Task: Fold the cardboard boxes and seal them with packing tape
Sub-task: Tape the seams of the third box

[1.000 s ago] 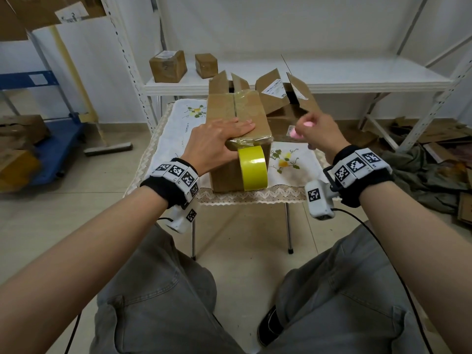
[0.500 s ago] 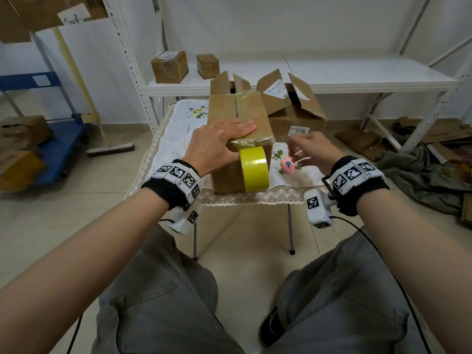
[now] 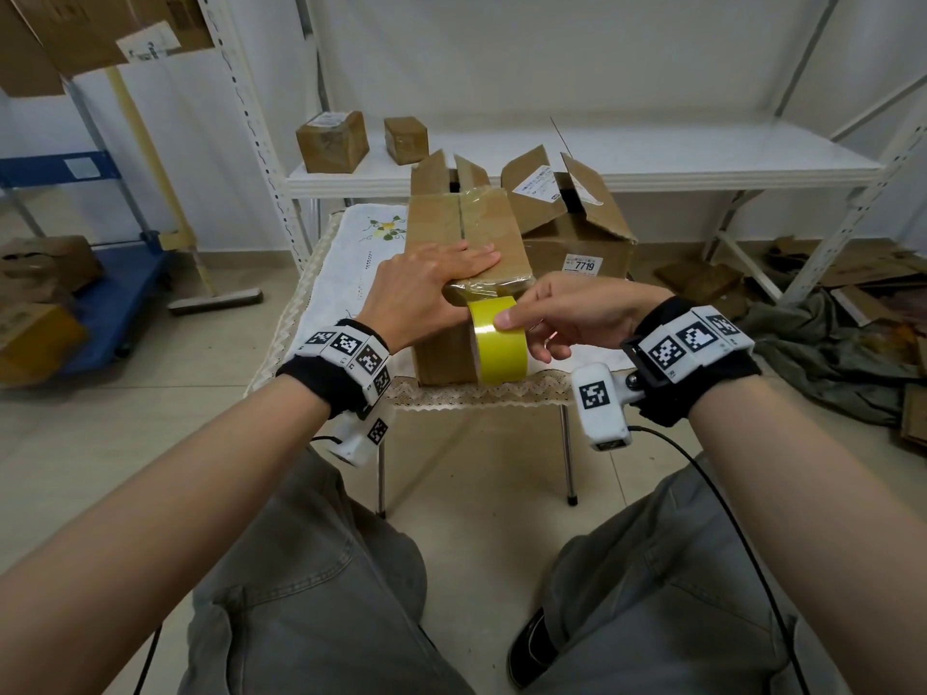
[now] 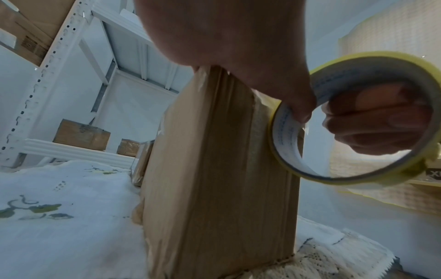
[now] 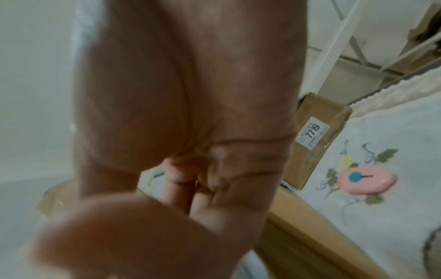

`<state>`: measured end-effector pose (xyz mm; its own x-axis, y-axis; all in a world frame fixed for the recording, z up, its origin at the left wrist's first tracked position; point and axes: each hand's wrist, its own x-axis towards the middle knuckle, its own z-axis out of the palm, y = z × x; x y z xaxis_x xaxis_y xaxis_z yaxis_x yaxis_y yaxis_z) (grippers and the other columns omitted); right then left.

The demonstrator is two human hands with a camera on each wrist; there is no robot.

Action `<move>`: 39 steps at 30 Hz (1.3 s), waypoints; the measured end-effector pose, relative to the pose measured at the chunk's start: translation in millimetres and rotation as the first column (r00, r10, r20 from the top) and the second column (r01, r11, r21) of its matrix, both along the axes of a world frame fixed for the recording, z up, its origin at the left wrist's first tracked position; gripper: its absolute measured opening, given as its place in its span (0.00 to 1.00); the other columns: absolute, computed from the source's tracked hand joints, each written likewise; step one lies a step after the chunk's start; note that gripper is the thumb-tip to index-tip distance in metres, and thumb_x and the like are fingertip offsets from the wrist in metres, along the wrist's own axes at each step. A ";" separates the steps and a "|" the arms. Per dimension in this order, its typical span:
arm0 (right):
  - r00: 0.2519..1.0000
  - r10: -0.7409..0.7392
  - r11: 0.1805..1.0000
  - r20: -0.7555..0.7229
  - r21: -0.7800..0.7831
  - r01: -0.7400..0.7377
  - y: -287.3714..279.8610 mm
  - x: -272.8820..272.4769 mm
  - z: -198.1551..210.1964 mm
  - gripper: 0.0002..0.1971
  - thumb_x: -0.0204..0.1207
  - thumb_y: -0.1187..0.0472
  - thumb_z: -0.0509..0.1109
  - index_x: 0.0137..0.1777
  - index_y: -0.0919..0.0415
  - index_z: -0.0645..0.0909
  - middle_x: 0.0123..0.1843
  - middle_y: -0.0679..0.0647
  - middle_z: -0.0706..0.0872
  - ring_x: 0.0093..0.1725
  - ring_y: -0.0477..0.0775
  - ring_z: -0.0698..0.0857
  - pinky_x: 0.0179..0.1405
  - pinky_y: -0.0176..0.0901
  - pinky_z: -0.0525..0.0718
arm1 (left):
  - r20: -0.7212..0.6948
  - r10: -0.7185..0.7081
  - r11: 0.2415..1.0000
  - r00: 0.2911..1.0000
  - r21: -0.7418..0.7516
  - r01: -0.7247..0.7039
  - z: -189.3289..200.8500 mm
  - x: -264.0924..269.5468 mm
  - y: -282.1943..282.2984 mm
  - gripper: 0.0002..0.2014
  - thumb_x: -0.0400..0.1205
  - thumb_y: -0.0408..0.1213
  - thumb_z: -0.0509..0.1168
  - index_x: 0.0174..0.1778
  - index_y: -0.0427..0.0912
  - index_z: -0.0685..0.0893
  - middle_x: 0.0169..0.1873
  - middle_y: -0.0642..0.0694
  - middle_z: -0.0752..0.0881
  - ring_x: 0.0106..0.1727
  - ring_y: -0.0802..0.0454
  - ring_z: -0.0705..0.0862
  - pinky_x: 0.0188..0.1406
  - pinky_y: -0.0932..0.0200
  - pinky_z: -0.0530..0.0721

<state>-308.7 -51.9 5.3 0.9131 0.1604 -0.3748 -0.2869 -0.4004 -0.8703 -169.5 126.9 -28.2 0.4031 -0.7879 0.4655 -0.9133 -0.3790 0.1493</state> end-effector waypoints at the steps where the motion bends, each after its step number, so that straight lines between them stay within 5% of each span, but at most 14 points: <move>1: 1.000 0.009 1.000 -0.007 0.010 -0.009 -2.4 -1.0 0.3 0.16 0.72 0.43 0.80 0.38 0.57 0.90 0.35 0.64 0.83 0.30 0.56 0.74 0.27 0.41 0.68 | 0.004 -0.006 1.000 1.000 0.019 0.006 0.3 0.6 0.6 0.36 0.72 0.72 0.66 0.77 0.65 0.76 0.76 0.63 0.77 0.79 0.56 0.74 0.68 0.50 0.78; 6: 0.998 0.048 0.999 -0.042 -0.014 -0.049 -15.3 -8.2 -5.3 0.16 0.76 0.52 0.75 0.35 0.65 0.82 0.27 0.60 0.79 0.24 0.51 0.74 0.21 0.34 0.72 | 0.016 -0.092 0.987 0.996 0.136 0.089 5.8 8.9 6.3 0.53 0.61 0.83 0.61 0.83 0.63 0.68 0.80 0.64 0.70 0.82 0.59 0.67 0.76 0.53 0.70; 8: 0.997 0.025 0.997 -0.073 -0.070 -0.031 -19.7 -8.7 -7.6 0.17 0.82 0.58 0.71 0.33 0.64 0.76 0.24 0.56 0.75 0.21 0.48 0.73 0.20 0.33 0.71 | -0.023 -0.094 0.980 0.995 0.176 0.096 9.4 11.4 6.5 0.52 0.62 0.86 0.54 0.83 0.65 0.67 0.80 0.66 0.68 0.83 0.60 0.66 0.75 0.52 0.72; 10: 0.994 -0.043 0.988 -0.101 -0.152 0.027 -24.1 -7.5 -9.3 0.17 0.83 0.60 0.68 0.31 0.60 0.75 0.25 0.52 0.73 0.22 0.47 0.71 0.21 0.33 0.69 | -0.068 -0.074 0.986 0.995 0.141 0.083 13.0 11.9 3.7 0.43 0.71 0.83 0.43 0.80 0.68 0.70 0.78 0.68 0.71 0.81 0.60 0.69 0.66 0.49 0.81; 12: 0.985 -0.131 0.966 -0.109 -0.238 0.102 -29.3 -6.0 -9.9 0.14 0.83 0.57 0.69 0.36 0.60 0.80 0.30 0.54 0.77 0.29 0.50 0.76 0.28 0.37 0.75 | -0.110 -0.070 0.996 0.992 0.052 0.076 15.7 10.4 -0.3 0.38 0.77 0.78 0.37 0.74 0.68 0.77 0.73 0.68 0.77 0.77 0.61 0.75 0.52 0.55 0.84; 15: 0.961 -0.259 0.921 -0.097 -0.323 0.216 -39.1 -4.2 -10.2 0.13 0.83 0.52 0.69 0.43 0.61 0.84 0.38 0.57 0.82 0.36 0.54 0.81 0.37 0.42 0.78 | -0.116 -0.087 0.996 0.989 -0.005 0.087 19.5 6.9 -5.1 0.27 0.82 0.70 0.51 0.69 0.64 0.83 0.69 0.64 0.82 0.71 0.60 0.81 0.47 0.67 0.80; 17: 0.946 -0.315 0.881 -0.076 -0.395 0.261 -44.1 -3.7 -9.0 0.14 0.82 0.50 0.69 0.43 0.60 0.85 0.39 0.57 0.83 0.37 0.55 0.82 0.39 0.43 0.79 | -0.098 -0.094 0.996 0.991 -0.009 0.094 19.7 8.2 -5.2 0.25 0.80 0.68 0.58 0.69 0.63 0.83 0.68 0.63 0.83 0.69 0.60 0.82 0.51 0.62 0.84; 20: 0.921 -0.390 0.819 -0.016 -0.462 0.339 -49.9 -0.8 -9.4 0.14 0.82 0.48 0.69 0.47 0.61 0.84 0.44 0.57 0.84 0.42 0.55 0.83 0.41 0.43 0.80 | -0.050 -0.109 0.994 0.993 -0.006 0.109 17.4 10.7 -4.8 0.29 0.76 0.73 0.56 0.69 0.63 0.82 0.67 0.62 0.84 0.66 0.59 0.85 0.48 0.52 0.88; 27: 0.795 -0.555 0.615 0.244 -0.524 0.590 -67.0 14.9 -27.2 0.21 0.81 0.47 0.72 0.62 0.65 0.85 0.58 0.58 0.82 0.53 0.58 0.81 0.50 0.48 0.78 | 0.001 -0.137 0.991 0.991 -0.006 0.137 12.5 13.2 -5.4 0.34 0.75 0.77 0.49 0.69 0.64 0.80 0.67 0.61 0.83 0.65 0.55 0.86 0.46 0.49 0.89; 30: 0.760 -0.581 0.561 0.292 -0.532 0.634 -70.2 18.8 -38.0 0.17 0.81 0.49 0.72 0.56 0.64 0.85 0.54 0.57 0.79 0.53 0.60 0.78 0.50 0.47 0.76 | 0.017 -0.115 0.993 0.993 0.001 0.115 9.5 14.3 -3.9 0.35 0.74 0.78 0.49 0.70 0.65 0.80 0.69 0.61 0.83 0.68 0.54 0.85 0.48 0.49 0.88; 34: 0.708 -0.632 0.471 0.316 -0.569 0.674 -80.0 23.7 -60.4 0.20 0.79 0.51 0.74 0.31 0.59 0.72 0.34 0.56 0.75 0.46 0.61 0.79 0.34 0.44 0.71 | 0.047 -0.113 0.993 0.992 -0.021 0.114 4.9 13.9 -5.2 0.31 0.77 0.72 0.55 0.70 0.61 0.83 0.68 0.59 0.84 0.70 0.53 0.83 0.50 0.47 0.89; 39: 0.706 -0.649 0.492 0.283 -0.551 0.674 -79.0 27.4 -77.8 0.19 0.73 0.49 0.81 0.38 0.62 0.78 0.40 0.58 0.83 0.42 0.57 0.81 0.36 0.45 0.74 | 0.072 -0.129 0.990 0.989 -0.041 0.132 -0.5 16.0 -7.0 0.31 0.78 0.68 0.57 0.71 0.56 0.83 0.68 0.55 0.84 0.71 0.49 0.83 0.53 0.43 0.90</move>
<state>-281.3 -131.0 -72.5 0.6707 -0.7312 -0.1244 -0.6624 -0.5151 -0.5440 -153.5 119.9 -28.7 0.2637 -0.8092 0.5251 -0.9632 -0.2503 0.0980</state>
